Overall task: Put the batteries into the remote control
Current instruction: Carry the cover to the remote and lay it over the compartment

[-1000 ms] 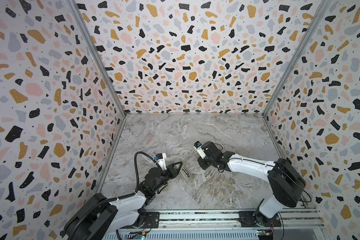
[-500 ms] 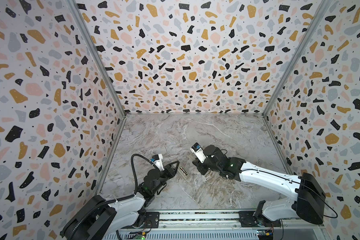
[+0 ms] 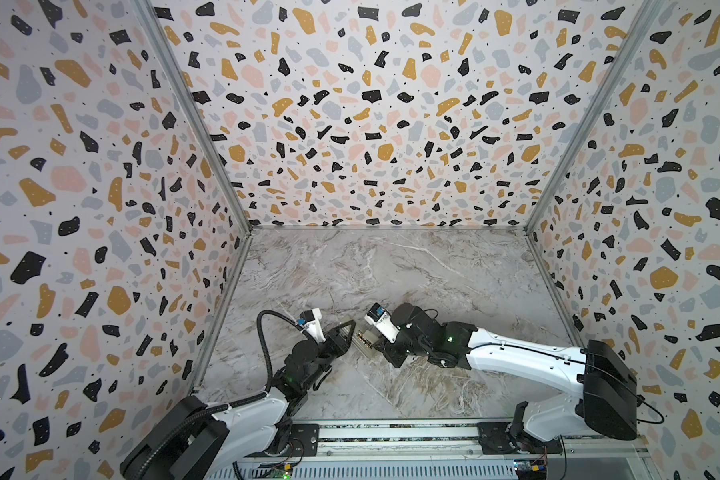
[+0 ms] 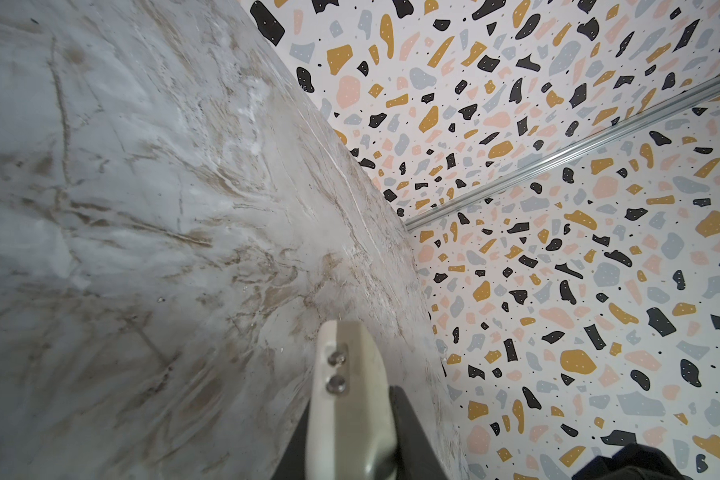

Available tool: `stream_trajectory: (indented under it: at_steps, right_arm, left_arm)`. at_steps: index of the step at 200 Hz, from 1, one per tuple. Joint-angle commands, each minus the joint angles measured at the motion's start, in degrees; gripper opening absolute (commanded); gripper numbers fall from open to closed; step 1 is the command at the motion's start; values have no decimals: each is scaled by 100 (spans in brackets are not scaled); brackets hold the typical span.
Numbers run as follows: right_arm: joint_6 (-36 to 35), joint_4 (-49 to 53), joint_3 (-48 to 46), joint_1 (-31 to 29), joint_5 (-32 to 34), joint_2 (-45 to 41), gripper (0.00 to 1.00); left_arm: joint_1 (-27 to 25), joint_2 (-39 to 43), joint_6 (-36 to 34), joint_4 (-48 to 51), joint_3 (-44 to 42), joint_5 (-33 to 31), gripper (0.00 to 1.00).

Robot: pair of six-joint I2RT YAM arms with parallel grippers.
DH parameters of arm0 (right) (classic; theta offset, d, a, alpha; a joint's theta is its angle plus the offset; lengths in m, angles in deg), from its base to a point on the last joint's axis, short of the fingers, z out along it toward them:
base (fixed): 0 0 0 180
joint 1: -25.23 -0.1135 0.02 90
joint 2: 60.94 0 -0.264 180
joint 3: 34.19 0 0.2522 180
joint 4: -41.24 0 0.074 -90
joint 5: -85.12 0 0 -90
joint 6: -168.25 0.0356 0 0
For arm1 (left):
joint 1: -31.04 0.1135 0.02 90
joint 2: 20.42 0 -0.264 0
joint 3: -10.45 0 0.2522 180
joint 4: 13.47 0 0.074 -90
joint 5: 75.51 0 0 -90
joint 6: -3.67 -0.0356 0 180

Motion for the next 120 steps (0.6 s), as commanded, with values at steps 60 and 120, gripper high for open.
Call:
stream_trajectory:
  at_steps: [60, 120]
  right_arm:
    - [138, -50, 398, -26, -200, 406, 11]
    - [141, -128, 429, -28, -203, 553, 10]
  left_arm:
    - [31, 22, -48, -640, -92, 31, 0]
    - [30, -15, -86, -712, -99, 141, 0]
